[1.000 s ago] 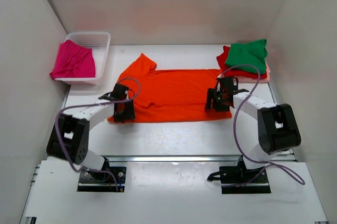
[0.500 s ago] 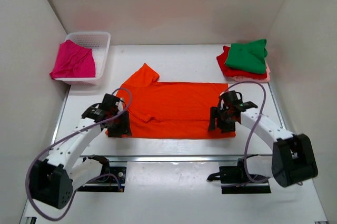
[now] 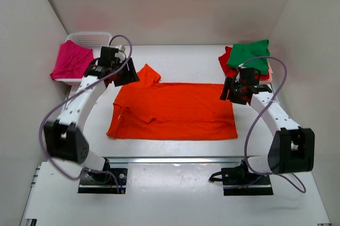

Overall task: Fold and stack the t-shirts
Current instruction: Grap the side of the flattened tshirt furthest away from the robot with both arms

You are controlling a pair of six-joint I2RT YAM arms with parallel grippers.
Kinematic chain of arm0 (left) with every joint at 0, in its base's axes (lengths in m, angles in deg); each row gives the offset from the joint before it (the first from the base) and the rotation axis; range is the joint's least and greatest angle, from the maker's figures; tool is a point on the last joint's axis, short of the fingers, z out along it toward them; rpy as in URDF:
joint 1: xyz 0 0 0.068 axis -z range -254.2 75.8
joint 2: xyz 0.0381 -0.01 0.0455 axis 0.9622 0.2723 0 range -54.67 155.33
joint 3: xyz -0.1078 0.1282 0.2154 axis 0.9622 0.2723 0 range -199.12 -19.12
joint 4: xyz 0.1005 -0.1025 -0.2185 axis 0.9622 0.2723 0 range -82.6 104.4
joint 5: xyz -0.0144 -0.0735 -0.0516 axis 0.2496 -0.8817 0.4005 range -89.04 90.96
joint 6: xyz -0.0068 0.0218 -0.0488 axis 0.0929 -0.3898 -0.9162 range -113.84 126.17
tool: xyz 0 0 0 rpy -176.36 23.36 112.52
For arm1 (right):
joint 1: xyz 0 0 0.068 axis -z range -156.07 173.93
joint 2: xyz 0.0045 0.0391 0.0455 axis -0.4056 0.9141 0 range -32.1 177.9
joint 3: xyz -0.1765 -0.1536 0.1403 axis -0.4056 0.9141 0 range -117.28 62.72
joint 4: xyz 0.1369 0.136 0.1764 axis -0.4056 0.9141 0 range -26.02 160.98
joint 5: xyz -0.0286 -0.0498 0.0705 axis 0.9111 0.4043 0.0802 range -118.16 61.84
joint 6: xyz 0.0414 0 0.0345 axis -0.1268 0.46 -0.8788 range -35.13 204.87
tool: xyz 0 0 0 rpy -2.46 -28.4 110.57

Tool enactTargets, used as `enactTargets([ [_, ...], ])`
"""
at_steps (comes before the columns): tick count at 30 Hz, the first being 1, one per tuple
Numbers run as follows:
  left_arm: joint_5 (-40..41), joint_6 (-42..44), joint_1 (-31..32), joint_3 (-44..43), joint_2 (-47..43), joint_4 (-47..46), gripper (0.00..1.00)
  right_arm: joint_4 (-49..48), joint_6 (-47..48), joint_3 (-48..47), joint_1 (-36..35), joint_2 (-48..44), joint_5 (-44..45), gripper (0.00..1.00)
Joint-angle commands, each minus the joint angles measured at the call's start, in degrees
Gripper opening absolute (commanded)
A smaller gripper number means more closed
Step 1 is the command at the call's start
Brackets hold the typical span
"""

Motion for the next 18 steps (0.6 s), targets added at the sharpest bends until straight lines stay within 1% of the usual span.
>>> enactTargets([
  [1,2.5,-0.3,-2.3,-5.1,10.0,-10.5,0.67,-9.5,-3.8,-0.8,-0.6,5.0,5.1,0.61],
  [2,2.5,0.1,-2.7,-7.8,14.1,-11.7,0.68,-10.9,-4.9,-1.6,0.0,6.9,6.7,0.61],
  [3,3.0,0.1,-3.2,-9.2,15.9,-13.2,0.69,-12.4,-5.8,-2.2,0.2,7.7,7.4,0.60],
  [4,3.0,0.5,-3.7,-12.9,20.7,-13.3,0.69,-12.7,-6.1,-2.6,0.4,9.7,8.6,0.61],
  [5,3.8,1.5,-4.1,-17.8,23.2,-12.6,0.68,-13.6,-6.4,-3.2,0.5,10.8,8.6,0.61],
  [6,4.7,2.0,-4.0,-20.4,28.0,-10.8,0.68,-14.3,-6.4,-3.7,1.2,11.5,8.3,0.61],
  [8,6.5,3.3,-4.0,-29.0,35.9,-9.3,0.72,-15.6,-6.8,-4.3,1.9,14.5,8.8,0.61],
  [13,6.9,3.4,-3.0,-37.0,44.7,-13.9,0.76,-17.9,-6.8,-6.2,3.0,18.0,8.0,0.61],
  [14,7.0,4.1,-2.7,-40.1,47.7,-14.0,0.75,-17.6,-6.4,-6.3,3.4,19.0,8.1,0.61],
  [15,6.8,4.8,-2.2,-42.2,48.9,-12.9,0.74,-18.2,-6.1,-6.7,3.3,19.0,8.5,0.60],
  [17,6.5,5.7,-1.5,-52.0,56.4,-9.7,0.75,-18.7,-6.0,-7.0,3.6,20.1,8.6,0.61],
  [18,6.7,5.9,-0.9,-57.4,58.2,-6.9,0.75,-18.7,-6.0,-6.9,3.8,20.5,8.7,0.61],
])
